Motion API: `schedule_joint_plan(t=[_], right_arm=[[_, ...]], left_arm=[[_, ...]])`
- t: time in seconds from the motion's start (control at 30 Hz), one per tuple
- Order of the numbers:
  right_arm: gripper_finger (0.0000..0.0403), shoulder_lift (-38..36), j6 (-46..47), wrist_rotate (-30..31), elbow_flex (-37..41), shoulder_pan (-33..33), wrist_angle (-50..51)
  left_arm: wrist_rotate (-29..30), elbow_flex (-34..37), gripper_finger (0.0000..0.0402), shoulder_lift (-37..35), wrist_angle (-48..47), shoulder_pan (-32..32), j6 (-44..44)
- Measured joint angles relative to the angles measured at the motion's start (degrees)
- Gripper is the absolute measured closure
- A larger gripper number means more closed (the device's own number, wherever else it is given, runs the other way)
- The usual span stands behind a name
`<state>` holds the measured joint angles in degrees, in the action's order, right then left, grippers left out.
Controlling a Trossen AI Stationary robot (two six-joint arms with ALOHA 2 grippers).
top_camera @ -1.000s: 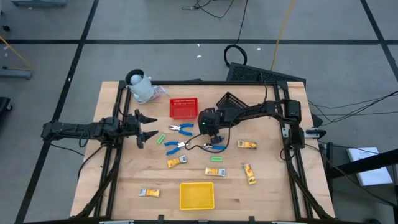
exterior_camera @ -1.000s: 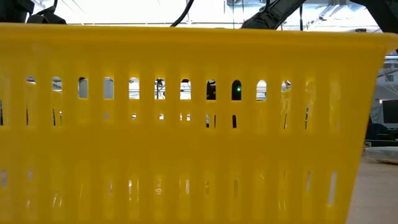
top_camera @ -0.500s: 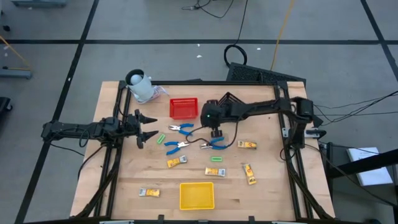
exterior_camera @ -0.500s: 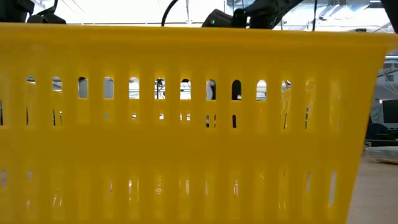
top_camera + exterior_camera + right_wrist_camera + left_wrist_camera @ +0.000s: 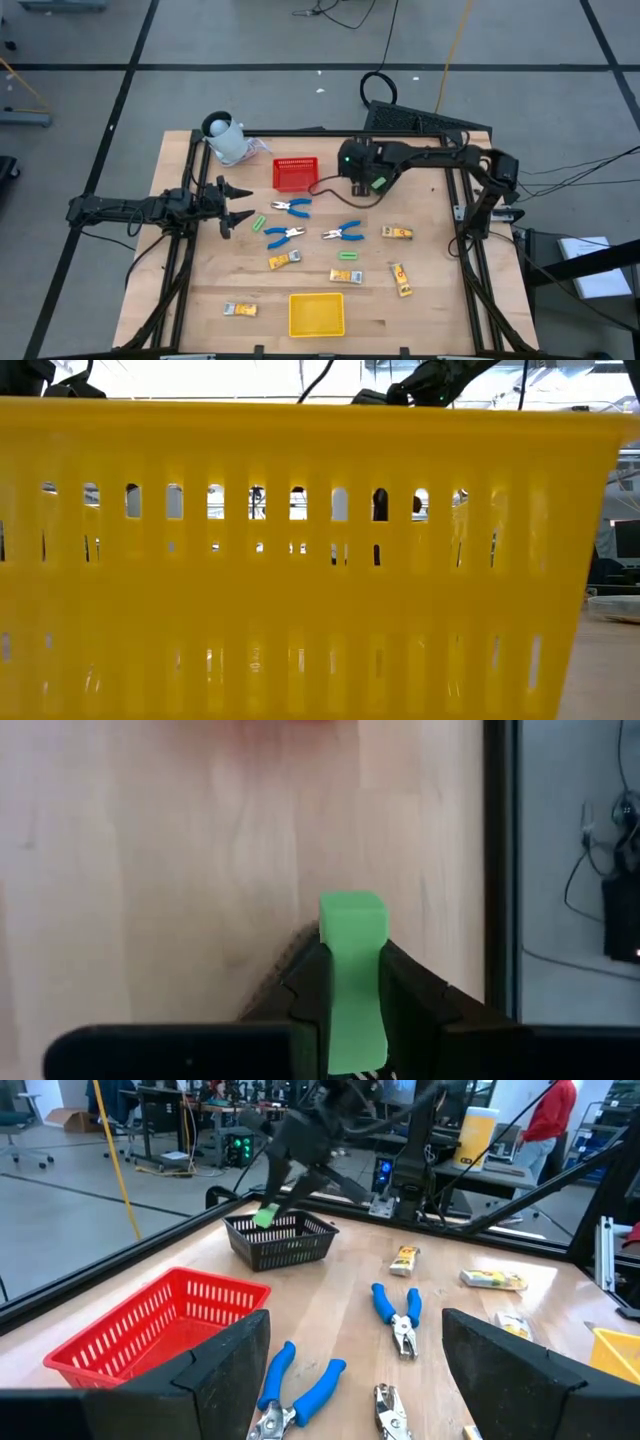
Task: Pick & Place School Supplies
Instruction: Put the green eraser into the black bin
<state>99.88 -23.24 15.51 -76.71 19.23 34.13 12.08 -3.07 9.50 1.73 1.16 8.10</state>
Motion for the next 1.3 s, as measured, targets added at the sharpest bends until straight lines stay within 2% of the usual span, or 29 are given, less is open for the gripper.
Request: schedule_joint_plan(t=[0.33,0.57,0.7,0.77,0.9,1.0,1.13,1.3], right_arm=[[0.0352,0.0,2.3,-0.6,0.5,3.8,6.4],[0.0352,0.0,4.2,-3.9,4.4,5.8,6.5],[0.0352,0.0,4.8,-3.6,6.2,6.0,4.9],[0.0333,0.0,5.2,-3.6,6.3,5.9,4.5],[0.0261,0.0,6.0,-3.6,6.3,5.9,3.3],[0.0227,0.0,6.3,-3.6,6.3,5.9,2.5],[0.0216,0.0,7.1,-2.6,6.3,5.9,1.2],[0.0232,-1.3,7.0,-0.6,6.3,5.5,-0.1]], left_arm=[[0.0,0.0,0.0105,0.0,-0.3,0.0,0.0],[0.0,0.0,0.0105,0.0,-0.3,0.0,0.2],[0.0,0.0,0.0105,0.0,-0.2,0.0,0.2],[0.0,0.0,0.0105,0.0,-0.2,0.0,0.2],[0.0,0.0,0.0105,0.0,-0.2,0.0,0.3],[0.0,0.0,0.0105,0.0,-0.2,0.0,0.4],[0.0,0.0,0.0105,0.0,-0.2,0.0,0.4],[0.0,0.0,0.0105,0.0,-0.2,0.0,0.6]])
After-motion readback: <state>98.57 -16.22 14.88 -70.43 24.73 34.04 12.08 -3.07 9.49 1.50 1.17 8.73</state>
